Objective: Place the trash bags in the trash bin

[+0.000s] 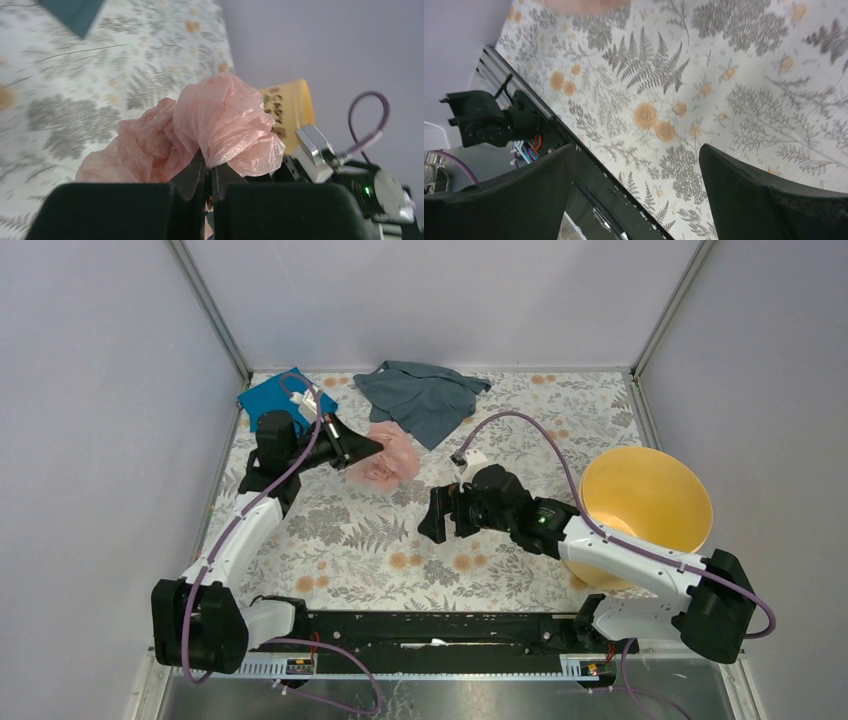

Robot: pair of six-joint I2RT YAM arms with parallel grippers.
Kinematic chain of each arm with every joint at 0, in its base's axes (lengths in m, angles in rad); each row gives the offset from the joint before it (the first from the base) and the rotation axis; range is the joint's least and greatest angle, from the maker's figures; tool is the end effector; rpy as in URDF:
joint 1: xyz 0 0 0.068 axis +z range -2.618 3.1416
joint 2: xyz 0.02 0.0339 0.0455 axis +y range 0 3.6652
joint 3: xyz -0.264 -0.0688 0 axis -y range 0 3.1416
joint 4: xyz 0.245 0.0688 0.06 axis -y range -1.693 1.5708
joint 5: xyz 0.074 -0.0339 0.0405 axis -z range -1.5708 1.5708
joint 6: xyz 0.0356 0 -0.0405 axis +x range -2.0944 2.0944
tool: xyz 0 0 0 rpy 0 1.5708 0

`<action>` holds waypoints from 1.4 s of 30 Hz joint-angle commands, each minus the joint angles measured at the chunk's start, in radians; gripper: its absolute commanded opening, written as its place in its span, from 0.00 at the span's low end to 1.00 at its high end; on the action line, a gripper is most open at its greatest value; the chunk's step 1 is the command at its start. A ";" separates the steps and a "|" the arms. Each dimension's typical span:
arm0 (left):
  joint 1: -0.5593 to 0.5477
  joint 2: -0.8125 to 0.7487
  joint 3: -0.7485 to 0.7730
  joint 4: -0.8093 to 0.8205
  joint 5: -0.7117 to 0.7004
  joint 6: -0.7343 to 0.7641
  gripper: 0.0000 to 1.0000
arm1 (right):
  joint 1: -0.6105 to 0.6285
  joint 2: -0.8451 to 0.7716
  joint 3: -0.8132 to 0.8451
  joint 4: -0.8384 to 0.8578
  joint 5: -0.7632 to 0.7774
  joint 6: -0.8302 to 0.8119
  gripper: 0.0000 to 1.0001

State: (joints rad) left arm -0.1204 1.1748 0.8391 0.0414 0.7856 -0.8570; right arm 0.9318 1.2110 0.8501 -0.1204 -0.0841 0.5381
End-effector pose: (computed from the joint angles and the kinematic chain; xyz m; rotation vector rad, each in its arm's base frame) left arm 0.2592 -0.0567 0.3042 -0.1414 2.0138 -1.3780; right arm 0.1613 0.2221 0.2795 -0.4859 2.1493 0.9637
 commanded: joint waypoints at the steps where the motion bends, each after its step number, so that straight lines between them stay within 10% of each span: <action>1: -0.064 -0.039 -0.035 0.246 0.144 -0.012 0.03 | 0.007 -0.057 0.083 0.012 0.102 -0.062 1.00; 7: -0.118 -0.100 -0.090 0.256 0.146 0.089 0.00 | 0.006 -0.066 0.109 0.106 0.097 -0.103 0.74; 14: -0.125 -0.158 -0.109 0.251 0.174 0.111 0.00 | 0.007 -0.026 0.144 0.158 0.137 -0.117 0.61; 20: -0.127 -0.149 -0.109 0.252 0.181 0.108 0.00 | 0.006 -0.039 0.090 0.276 0.117 -0.104 0.69; 22: -0.127 -0.145 -0.111 0.258 0.188 0.103 0.00 | 0.007 -0.037 0.092 0.289 0.098 -0.115 0.54; 24: -0.127 -0.146 -0.114 0.269 0.197 0.098 0.16 | 0.007 -0.028 0.111 0.275 0.086 -0.126 0.38; 26: -0.126 -0.152 -0.118 0.271 0.193 0.100 0.63 | 0.007 -0.031 0.131 0.242 0.094 -0.135 0.16; 29: -0.126 -0.161 -0.113 0.234 0.173 0.131 0.98 | 0.007 -0.086 0.109 0.232 0.170 -0.127 0.00; 42: -0.148 -0.133 -0.123 0.225 0.188 0.138 0.99 | 0.005 -0.317 -0.006 0.308 0.291 0.004 0.00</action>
State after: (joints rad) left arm -0.2501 1.0306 0.7238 0.2012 0.9379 -0.7185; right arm 0.9318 0.9264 0.8688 0.1070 0.1638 0.4999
